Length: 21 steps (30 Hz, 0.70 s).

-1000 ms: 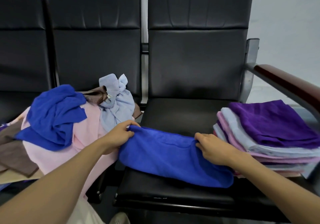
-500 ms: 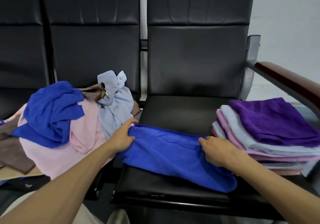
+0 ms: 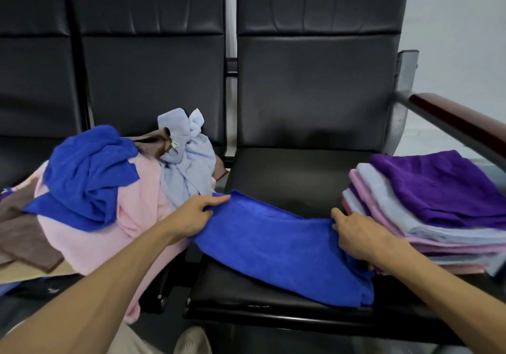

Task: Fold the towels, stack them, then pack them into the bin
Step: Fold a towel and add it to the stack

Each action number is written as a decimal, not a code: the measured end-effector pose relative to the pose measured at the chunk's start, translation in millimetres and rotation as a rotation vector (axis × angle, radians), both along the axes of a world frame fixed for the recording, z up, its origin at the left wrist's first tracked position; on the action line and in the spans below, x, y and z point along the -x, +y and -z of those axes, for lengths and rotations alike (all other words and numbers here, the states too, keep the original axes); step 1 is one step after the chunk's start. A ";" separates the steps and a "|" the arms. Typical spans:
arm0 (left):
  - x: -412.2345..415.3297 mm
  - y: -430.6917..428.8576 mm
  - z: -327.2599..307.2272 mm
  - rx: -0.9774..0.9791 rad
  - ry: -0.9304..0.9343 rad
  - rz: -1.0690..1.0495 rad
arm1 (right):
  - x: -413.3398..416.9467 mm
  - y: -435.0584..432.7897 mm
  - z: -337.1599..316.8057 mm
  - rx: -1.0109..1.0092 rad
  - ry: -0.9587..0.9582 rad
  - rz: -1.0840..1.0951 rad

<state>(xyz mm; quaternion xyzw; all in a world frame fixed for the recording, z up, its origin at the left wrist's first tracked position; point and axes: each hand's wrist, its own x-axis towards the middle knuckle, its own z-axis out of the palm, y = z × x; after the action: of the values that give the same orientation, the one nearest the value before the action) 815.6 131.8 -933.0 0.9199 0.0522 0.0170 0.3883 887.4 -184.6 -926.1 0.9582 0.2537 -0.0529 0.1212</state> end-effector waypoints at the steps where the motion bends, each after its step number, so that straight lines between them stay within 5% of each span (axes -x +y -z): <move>1: -4.7 -2.2 -3.3 -0.014 -0.021 0.014 | 0.9 -0.4 -0.4 0.044 -0.024 0.005; 7: -25.1 -12.9 -14.8 -0.109 -0.071 0.099 | 7.5 0.1 -4.7 0.023 0.018 0.092; 21: 15.6 -1.7 -7.7 0.019 0.089 0.048 | 8.1 1.2 -9.0 0.054 0.065 0.002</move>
<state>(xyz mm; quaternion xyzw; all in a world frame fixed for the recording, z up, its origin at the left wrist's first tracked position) 800.0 130.1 -925.3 0.9171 0.0474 -0.0339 0.3944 879.4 -183.4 -917.0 0.9526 0.2550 -0.0911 0.1387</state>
